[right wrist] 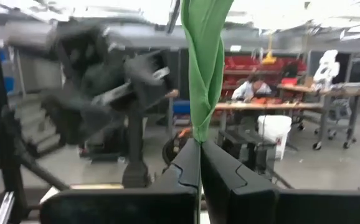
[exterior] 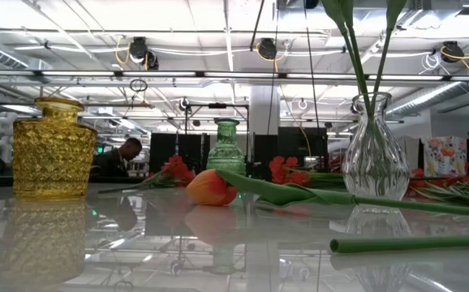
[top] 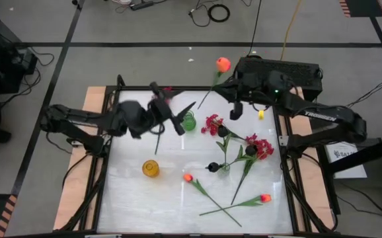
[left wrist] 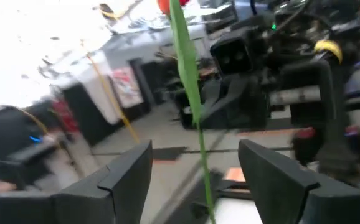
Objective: Sort flowers into vase by color
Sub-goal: Put the top orange flower into the green vase
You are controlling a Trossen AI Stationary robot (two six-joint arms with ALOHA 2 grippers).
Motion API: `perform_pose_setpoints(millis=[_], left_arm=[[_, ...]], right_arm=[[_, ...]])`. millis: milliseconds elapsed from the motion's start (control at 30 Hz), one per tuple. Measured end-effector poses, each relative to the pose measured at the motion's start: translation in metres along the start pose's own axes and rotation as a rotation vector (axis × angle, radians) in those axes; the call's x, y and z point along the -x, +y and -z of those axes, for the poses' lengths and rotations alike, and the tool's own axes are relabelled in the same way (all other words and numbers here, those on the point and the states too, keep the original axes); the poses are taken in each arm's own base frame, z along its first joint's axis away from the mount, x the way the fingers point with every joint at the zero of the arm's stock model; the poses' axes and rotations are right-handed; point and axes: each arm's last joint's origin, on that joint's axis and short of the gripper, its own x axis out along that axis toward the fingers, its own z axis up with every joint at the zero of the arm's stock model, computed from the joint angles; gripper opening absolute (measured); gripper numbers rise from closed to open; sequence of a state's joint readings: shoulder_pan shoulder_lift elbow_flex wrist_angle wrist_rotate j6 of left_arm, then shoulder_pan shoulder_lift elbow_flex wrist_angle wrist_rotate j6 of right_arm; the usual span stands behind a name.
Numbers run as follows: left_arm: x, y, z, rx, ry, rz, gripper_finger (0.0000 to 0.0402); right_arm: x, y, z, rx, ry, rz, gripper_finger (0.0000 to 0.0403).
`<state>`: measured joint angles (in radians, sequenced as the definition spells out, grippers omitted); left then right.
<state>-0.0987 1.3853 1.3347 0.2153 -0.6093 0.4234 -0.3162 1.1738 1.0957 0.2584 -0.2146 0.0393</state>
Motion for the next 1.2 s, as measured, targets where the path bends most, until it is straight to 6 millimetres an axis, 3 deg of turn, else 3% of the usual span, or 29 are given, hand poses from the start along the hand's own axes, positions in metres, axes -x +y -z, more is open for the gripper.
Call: perform_pose_setpoints(millis=[167,333,900,1200], left_arm=[[-0.016,0.024,0.008,0.139,0.034,0.127,0.0246],[-0.024,0.035,0.012,0.178,0.008,0.217,0.0246],[-0.034,0.031,0.028,0.154,0.072,0.288,0.0243],[-0.038,0.032,0.031,0.157,0.073,0.274,0.0156]], right_arm=[[-0.017,0.006,0.003,0.017,0.041,-0.034,0.0000],[-0.030,0.011,0.010,0.019,0.064,-0.055,0.0000],[-0.038,0.010,0.022,0.026,0.101,-0.056,0.0000],[-0.038,0.010,0.022,0.025,0.103,-0.054,0.0000]])
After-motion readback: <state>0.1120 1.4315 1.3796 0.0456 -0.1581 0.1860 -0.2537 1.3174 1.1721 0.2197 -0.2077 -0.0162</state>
